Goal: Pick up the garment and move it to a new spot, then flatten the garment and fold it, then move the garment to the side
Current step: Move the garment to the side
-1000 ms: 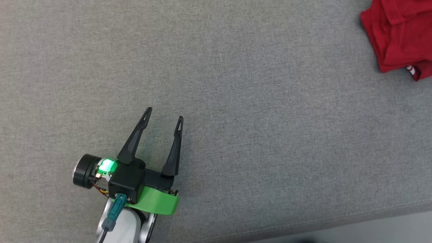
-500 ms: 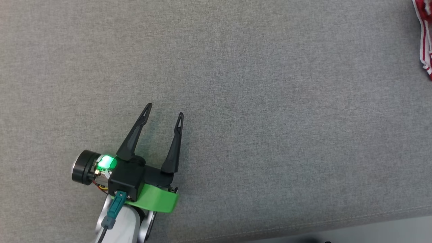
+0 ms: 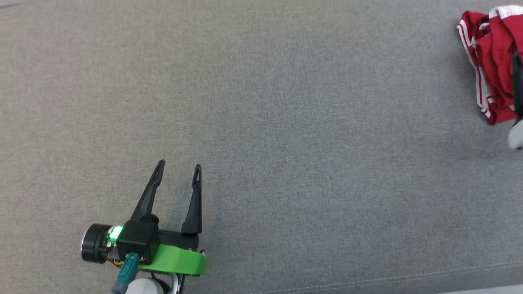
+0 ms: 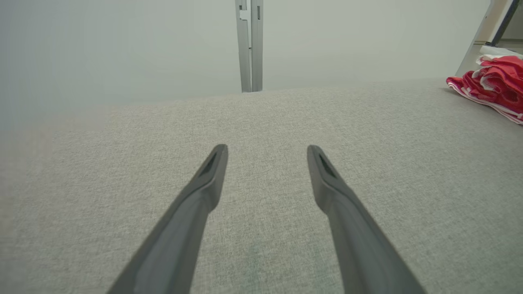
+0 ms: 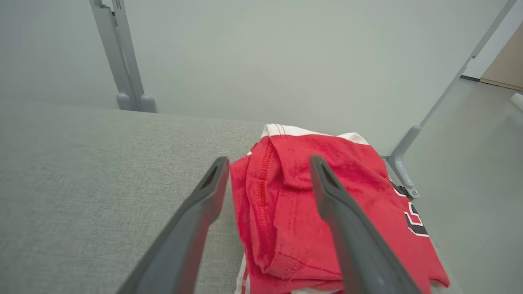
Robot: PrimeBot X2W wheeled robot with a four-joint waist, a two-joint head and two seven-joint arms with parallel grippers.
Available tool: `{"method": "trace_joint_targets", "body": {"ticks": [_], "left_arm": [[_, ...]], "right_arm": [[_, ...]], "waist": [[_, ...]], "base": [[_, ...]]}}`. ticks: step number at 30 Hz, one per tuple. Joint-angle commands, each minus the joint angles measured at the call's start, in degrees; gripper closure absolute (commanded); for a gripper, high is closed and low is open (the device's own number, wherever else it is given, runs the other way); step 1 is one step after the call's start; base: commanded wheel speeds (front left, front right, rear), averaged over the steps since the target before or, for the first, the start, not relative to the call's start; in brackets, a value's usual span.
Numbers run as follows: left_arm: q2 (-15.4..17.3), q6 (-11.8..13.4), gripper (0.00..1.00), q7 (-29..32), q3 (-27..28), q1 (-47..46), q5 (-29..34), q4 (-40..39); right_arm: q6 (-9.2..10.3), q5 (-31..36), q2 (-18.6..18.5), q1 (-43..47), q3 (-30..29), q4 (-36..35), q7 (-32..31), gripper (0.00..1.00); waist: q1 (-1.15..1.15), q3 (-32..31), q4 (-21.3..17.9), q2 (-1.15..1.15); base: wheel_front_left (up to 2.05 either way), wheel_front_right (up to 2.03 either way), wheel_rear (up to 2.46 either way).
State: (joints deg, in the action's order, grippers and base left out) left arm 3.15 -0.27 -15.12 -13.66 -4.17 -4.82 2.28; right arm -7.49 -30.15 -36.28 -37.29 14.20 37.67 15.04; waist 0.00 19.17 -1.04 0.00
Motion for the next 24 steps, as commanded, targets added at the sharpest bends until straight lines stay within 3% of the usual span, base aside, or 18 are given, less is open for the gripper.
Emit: {"method": "trace_joint_targets", "body": {"ticks": [1,6,14,18,24], "left_arm": [[0.0,0.6,0.0,0.0,0.7,1.6,-1.1,0.4],[-0.2,2.0,0.0,0.0,2.5,4.6,-1.1,1.1],[-0.2,2.4,0.0,0.0,4.5,8.9,-4.5,-1.9],[-0.2,3.2,0.0,0.0,5.4,10.8,-3.7,-3.0],[-0.2,2.3,0.0,0.0,5.8,13.3,-2.2,-4.5]], "right_arm": [[-0.01,2.6,3.0,3.5,-2.9,-3.3,0.2,0.0],[-0.01,13.3,13.8,15.9,-9.1,-14.4,0.2,0.0],[-0.01,19.6,25.4,28.4,-9.2,-26.4,0.1,0.0],[-0.01,20.1,28.3,33.4,-7.9,-31.2,0.2,0.0],[-0.01,17.1,29.6,38.5,-6.3,-30.5,0.1,0.0]], "waist": [[0.0,-7.3,1.4,0.0],[0.0,-12.9,2.0,0.0],[0.0,-18.6,1.9,0.0],[0.0,-20.3,1.5,0.0],[0.0,-22.7,1.4,0.0]], "base": [[0.0,0.0,0.0],[0.0,0.0,0.0],[0.0,0.0,0.0],[0.0,0.0,0.0],[0.0,0.0,0.0]]}}
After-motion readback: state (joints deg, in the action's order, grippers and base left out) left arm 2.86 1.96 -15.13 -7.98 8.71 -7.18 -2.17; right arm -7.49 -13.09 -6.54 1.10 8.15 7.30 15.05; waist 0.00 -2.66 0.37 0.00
